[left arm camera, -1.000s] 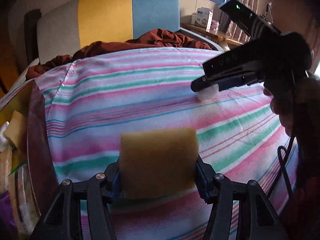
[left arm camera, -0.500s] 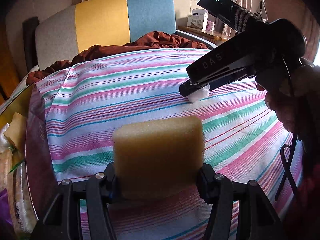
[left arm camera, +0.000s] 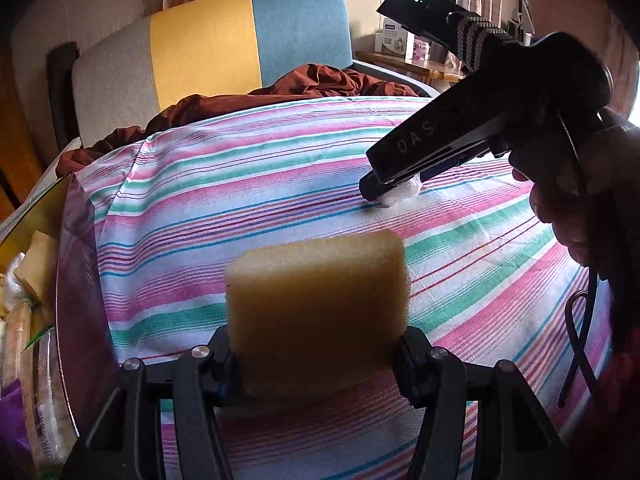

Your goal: Organize objects

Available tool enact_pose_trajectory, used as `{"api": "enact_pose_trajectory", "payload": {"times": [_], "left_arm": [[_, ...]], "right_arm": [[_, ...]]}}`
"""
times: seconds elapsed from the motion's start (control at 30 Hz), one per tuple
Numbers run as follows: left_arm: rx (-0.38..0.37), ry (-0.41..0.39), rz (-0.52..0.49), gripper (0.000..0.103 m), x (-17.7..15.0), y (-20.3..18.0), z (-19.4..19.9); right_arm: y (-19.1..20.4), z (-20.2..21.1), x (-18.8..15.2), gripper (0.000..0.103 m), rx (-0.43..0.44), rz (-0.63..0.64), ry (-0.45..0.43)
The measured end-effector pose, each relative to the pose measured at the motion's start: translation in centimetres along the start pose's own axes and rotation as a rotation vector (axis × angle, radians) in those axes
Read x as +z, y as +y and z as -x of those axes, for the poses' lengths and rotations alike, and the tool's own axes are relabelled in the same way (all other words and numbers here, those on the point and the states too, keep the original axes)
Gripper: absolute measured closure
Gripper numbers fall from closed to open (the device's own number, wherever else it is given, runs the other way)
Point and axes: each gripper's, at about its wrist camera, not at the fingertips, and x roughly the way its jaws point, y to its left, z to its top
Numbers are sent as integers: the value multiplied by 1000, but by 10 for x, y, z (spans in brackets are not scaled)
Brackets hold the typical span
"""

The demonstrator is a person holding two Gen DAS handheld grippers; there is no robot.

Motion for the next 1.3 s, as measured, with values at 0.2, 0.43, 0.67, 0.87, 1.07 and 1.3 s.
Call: {"api": "enact_pose_trajectory", "payload": {"times": [0.2, 0.43, 0.67, 0.87, 1.07, 1.3], "left_arm": [[5, 8, -8, 45, 1, -2, 5], [-61, -63, 13, 46, 9, 9, 57], [107, -106, 155, 45, 13, 94, 108], [345, -50, 281, 45, -6, 172, 111], [414, -14, 334, 44, -25, 202, 107], [394, 6, 365, 40, -30, 210, 100]], "right_arm": [[3, -3, -2, 47, -5, 6, -4], [9, -1, -4, 48, -26, 27, -11], [14, 0, -4, 54, -51, 39, -18], [18, -1, -3, 61, -58, 45, -28], [16, -2, 0, 67, -68, 57, -42], [20, 4, -4, 69, -52, 82, -68]]}}
